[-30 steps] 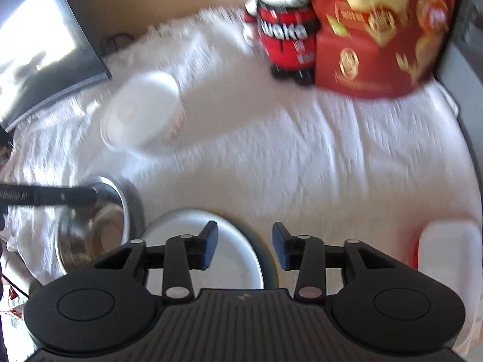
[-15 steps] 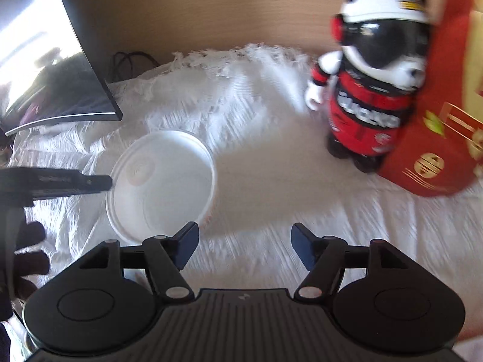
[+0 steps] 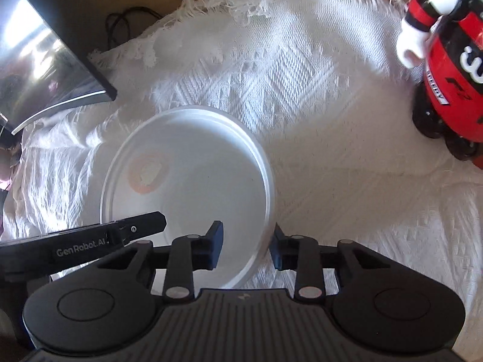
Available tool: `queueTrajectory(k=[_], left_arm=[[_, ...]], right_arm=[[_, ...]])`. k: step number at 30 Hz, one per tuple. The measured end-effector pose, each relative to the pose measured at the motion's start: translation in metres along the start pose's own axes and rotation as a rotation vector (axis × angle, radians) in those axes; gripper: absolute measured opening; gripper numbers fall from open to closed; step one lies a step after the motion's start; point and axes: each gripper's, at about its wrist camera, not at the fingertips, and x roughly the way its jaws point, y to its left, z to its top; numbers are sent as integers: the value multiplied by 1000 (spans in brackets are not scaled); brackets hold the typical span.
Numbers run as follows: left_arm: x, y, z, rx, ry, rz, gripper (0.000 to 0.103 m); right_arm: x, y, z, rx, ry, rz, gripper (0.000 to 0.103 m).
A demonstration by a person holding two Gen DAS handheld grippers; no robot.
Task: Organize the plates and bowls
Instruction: 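Move the left tool to the white bowl and grasp its rim, then carry the white bowl with the left tool and lower it onto the blue bowl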
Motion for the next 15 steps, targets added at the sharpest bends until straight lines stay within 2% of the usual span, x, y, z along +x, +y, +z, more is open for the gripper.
queueTrajectory(k=[4,9,13,15], left_arm=[[2,-17,-11,-9,41,-88,21],[-2,-55,-26,71,61,-159,24],[7,-84,-37,158,107,-156,24],[17,-92,-42,169,138,-156,24]], right_arm=[[-28,-11,-15,-6,-34,-12,31],[-59,-42,-37,37,-59,-63,31],[-73,-72,-55,96,-56,-90,31],[-77,-84,-62,124,-55,-99,31]])
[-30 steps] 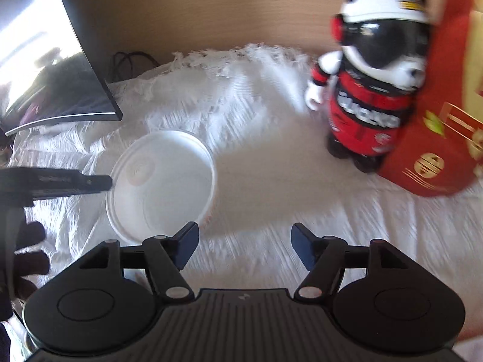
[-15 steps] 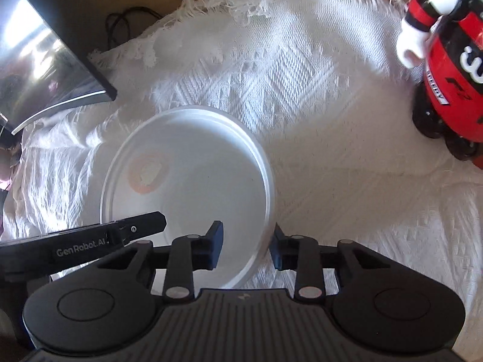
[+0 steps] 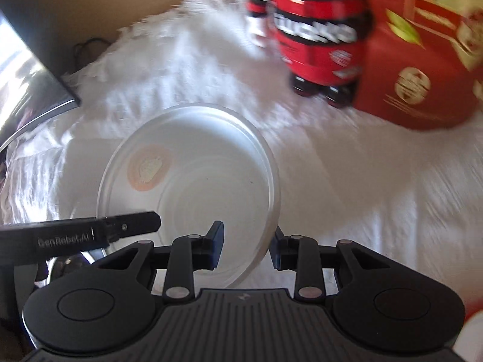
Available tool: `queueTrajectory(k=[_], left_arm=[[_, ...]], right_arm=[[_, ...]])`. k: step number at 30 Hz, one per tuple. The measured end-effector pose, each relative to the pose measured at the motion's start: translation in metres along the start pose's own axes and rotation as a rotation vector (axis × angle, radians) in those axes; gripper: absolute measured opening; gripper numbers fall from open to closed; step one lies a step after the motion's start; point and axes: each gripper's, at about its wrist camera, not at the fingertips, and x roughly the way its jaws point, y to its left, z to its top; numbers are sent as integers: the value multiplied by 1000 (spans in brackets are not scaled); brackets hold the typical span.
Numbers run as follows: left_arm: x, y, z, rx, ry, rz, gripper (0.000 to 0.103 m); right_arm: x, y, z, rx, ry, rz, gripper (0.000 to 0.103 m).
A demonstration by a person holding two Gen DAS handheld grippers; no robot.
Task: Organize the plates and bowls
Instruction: 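Carry the white bowl with the left tool and lower it onto the blue bowl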
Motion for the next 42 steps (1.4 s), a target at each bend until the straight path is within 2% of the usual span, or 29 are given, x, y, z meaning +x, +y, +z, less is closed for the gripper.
queueTrajectory(k=[3,8,15,20,23,28,32,35,42], left_arm=[[13,-2,-1,-8,34,-5,24],[27,-2,2,-19,42,-26,21],[38,-3,10,-6,47,-1,27],[39,-5,13,-5,29,21,26],[24,-8,13,8,-19,22,25],[-13,-14,11,7,-90,-25,26],[-48,-19,4,13,-130,-86,28],[-71,-30,-4,45,-151,-98,28],[-105,-51,-36,158,-125,-107,26]], right_arm=[[4,-15,-6,32,10,-14,31],[18,-33,-8,65,36,-9,31],[41,-38,-2,64,70,-15,35],[50,-36,2,42,82,-9,36],[46,-37,3,47,79,15,35],[18,-31,2,44,12,43,35],[-18,-25,-3,37,-70,60,35],[-46,-22,-9,40,-122,65,35],[-103,-7,-43,38,-218,50,35]])
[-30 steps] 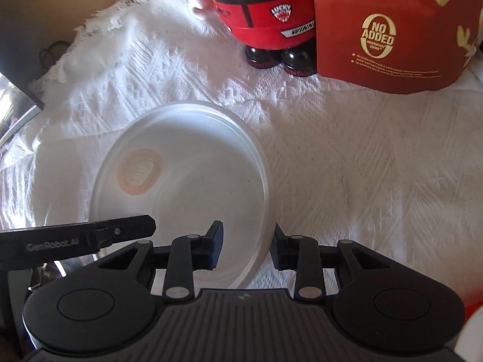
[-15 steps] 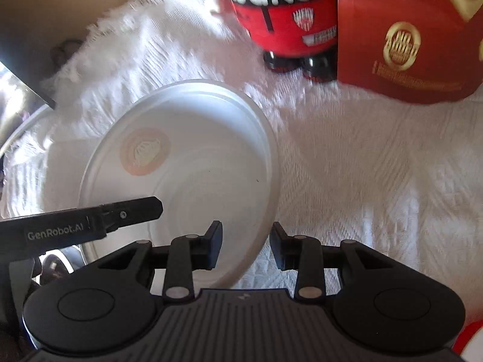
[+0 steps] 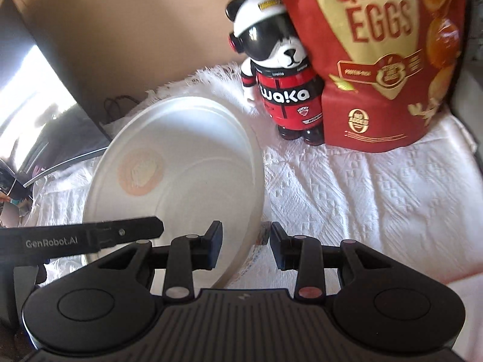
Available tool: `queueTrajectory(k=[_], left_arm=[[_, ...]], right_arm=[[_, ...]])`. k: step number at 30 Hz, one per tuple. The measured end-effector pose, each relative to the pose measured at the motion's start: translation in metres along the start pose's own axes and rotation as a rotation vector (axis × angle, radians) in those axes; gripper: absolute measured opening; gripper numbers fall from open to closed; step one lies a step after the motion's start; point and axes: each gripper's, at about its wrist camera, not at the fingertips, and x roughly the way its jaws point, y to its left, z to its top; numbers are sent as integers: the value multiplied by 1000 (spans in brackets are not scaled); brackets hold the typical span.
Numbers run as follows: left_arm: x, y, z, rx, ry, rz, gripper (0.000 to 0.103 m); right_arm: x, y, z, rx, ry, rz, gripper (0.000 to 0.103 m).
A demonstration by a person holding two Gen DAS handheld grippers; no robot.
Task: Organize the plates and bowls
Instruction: 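Carry the white bowl with the left tool and lower it onto the blue bowl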
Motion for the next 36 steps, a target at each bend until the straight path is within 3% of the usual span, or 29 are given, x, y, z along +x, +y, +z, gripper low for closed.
queueTrajectory(k=[6,12,17,23,30,36], left_arm=[[-5,-8,-35,62,88,-15,26],[3,-12,-76,141,162,9,25],[15,-1,-93,108,220,19,20],[7,4,-99,100,220,1,20],[-12,7,-85,68,158,1,24],[-11,5,-77,53,179,-60,25]], right_arm=[[-25,6,-33,-1,4,-42,35],[-29,3,-76,14,73,-72,35],[-19,-2,-104,69,114,-80,35],[-7,-1,-117,80,129,-92,36],[-11,0,-116,79,110,-93,36],[-20,-2,-109,92,74,-78,35]])
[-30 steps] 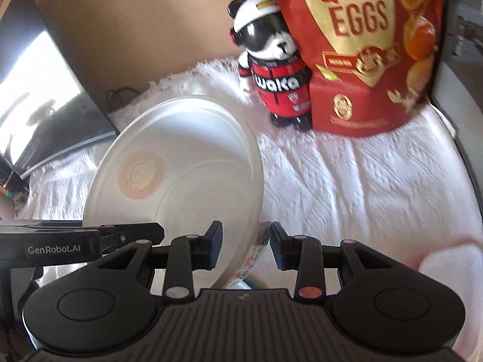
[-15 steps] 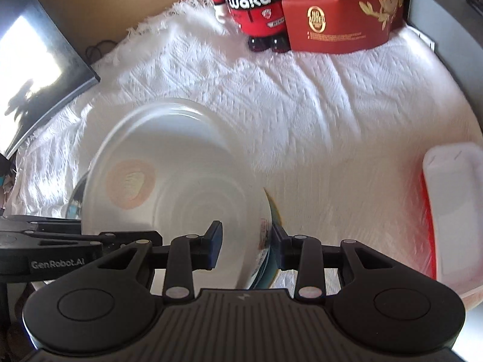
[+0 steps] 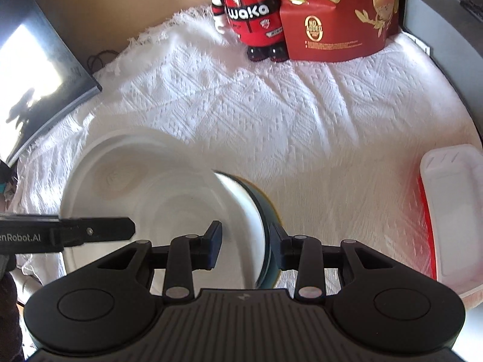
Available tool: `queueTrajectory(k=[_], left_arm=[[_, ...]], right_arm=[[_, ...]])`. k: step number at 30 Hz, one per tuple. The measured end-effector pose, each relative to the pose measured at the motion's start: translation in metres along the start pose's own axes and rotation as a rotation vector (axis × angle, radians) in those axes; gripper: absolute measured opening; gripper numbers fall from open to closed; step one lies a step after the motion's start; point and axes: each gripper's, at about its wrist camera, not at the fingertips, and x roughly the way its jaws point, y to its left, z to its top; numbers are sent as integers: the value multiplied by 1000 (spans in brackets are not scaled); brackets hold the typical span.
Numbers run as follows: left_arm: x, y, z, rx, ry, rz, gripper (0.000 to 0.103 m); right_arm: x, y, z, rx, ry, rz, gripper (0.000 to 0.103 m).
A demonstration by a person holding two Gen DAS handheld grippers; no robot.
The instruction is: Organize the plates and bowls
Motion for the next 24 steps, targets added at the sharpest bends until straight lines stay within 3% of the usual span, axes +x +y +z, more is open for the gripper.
queueTrajectory(k=[12,16,24], left_arm=[[18,16,4,-22,41,81,20],[20,15,4,-1,20,124,20],[18,15,6,-5,36,68,26]], right_arm=[[10,-9,4,5,26,-35,36],[9,-10,6,0,24,-42,35],[10,-6,9,-14,33,-30,35]])
